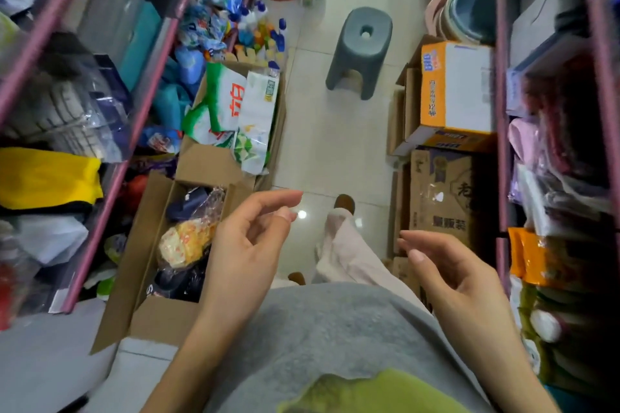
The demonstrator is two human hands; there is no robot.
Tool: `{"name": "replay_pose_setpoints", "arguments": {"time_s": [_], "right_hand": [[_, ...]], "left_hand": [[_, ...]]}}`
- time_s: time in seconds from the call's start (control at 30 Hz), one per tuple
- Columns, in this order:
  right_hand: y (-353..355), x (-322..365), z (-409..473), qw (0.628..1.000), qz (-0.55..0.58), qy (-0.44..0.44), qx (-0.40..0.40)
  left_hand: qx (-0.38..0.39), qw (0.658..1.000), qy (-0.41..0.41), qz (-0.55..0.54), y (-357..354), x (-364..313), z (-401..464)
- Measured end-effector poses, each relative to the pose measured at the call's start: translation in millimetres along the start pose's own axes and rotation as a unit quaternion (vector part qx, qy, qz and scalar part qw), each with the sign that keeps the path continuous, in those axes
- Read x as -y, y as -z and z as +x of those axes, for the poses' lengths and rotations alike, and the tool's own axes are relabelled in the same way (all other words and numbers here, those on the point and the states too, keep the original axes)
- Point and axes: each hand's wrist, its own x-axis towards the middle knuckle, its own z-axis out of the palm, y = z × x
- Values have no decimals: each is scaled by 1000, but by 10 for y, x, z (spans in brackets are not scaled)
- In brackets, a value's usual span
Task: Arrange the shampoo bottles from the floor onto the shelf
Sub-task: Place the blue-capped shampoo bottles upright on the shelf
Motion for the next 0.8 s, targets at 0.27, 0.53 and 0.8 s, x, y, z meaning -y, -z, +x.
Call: {"name": "replay_pose_setpoints", "arguments": {"time_s": [0.27,0.53,0.8], "right_hand": [[427,368,1365,1000,-12,21,15],[763,822,2701,998,-9,57,34],[633,1363,3794,994,-33,89,45]], "left_hand": [[-43,999,17,-8,-401,-380,1172],[-110,993,31,-25,-693,-645,2168],[-123,991,43,-38,-673,-845,3050]]}}
